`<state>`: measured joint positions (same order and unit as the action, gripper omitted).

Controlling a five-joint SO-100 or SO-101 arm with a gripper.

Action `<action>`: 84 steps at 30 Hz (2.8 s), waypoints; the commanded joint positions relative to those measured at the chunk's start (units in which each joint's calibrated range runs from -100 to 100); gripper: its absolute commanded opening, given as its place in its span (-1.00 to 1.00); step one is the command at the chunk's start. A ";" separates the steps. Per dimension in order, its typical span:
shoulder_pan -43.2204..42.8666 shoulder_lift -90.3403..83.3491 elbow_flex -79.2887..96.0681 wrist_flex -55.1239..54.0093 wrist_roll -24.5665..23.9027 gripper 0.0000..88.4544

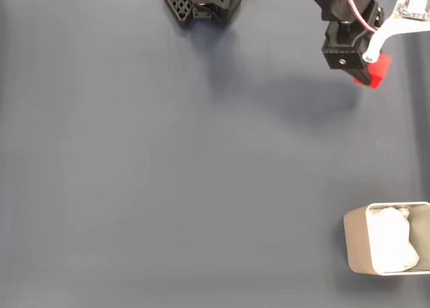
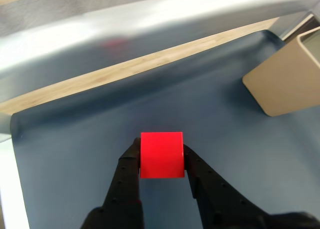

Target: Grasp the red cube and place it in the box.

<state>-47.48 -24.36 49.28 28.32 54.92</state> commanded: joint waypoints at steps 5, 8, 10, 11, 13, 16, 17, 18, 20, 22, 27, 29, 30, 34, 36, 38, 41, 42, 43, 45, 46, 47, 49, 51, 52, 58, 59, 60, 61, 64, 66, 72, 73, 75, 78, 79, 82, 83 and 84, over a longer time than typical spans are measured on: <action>4.65 2.52 -12.32 3.07 -0.34 -0.90; 6.36 3.74 -15.34 3.32 -0.49 -0.89; 7.56 4.78 -17.80 4.22 -0.54 -0.89; 8.20 5.21 -18.89 4.63 -0.54 -0.89; 9.41 6.08 -20.72 4.71 -0.44 -0.89; 11.11 7.12 -23.09 4.79 -0.20 -0.89; 11.68 7.55 -23.82 4.88 -0.10 -0.89; 12.25 7.98 -24.64 4.96 0.00 -0.90; 13.17 8.93 -26.38 5.29 0.15 -0.90; 14.17 10.15 -28.56 5.53 0.05 -0.90; 16.23 14.05 -35.13 6.43 -0.54 -0.90; 16.87 15.52 -37.51 6.84 -0.73 -0.90; 17.22 16.30 -38.69 6.84 -0.78 -0.90; 18.50 19.42 -43.25 6.92 -0.78 -0.90; 19.14 21.33 -45.99 6.92 -0.63 -0.90; 19.78 23.15 -48.64 6.92 -0.54 -0.90; 20.63 26.01 -52.93 7.09 -0.24 -0.90; 20.92 27.05 -54.39 7.09 -0.20 -0.90; 21.20 27.83 -55.57 7.09 -0.15 -0.90; 21.70 29.56 -58.13 7.09 -0.05 -0.90; 21.91 30.34 -59.22 7.09 -0.05 -0.90; 22.12 31.12 -60.32 7.09 -0.05 -0.90; 22.55 32.77 -62.78 7.09 -0.05 -0.90; 22.97 34.24 -64.88 7.17 -0.05 -0.90; 23.12 35.02 -65.88 7.17 -0.05 -0.90; 23.76 38.83 -70.72 7.25 -0.24 -0.90; 23.76 39.35 -71.45 7.25 -0.29 -0.90; 23.76 40.04 -72.27 7.25 -0.34 -0.90; 23.76 40.56 -73.00 7.25 -0.39 -0.90; 23.69 42.04 -74.73 7.25 -0.39 -0.90; 23.47 43.25 -76.19 7.25 -0.44 -0.90; 22.55 46.37 -80.30 7.25 -1.03 -0.90; 22.41 46.80 -80.85 7.25 -1.12 -0.90; 22.19 47.76 -81.85 7.25 -1.22 -0.90; 22.05 49.14 -83.31 7.25 -1.32 -0.89; 21.98 49.66 -83.77 7.25 -1.32 -0.89; 21.98 51.14 -85.23 7.25 -1.37 -0.89; 21.98 51.66 -85.68 7.25 -1.42 -0.89; 21.91 52.26 -86.32 7.25 -1.51 -0.90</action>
<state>-24.85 27.92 -32.73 35.24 53.85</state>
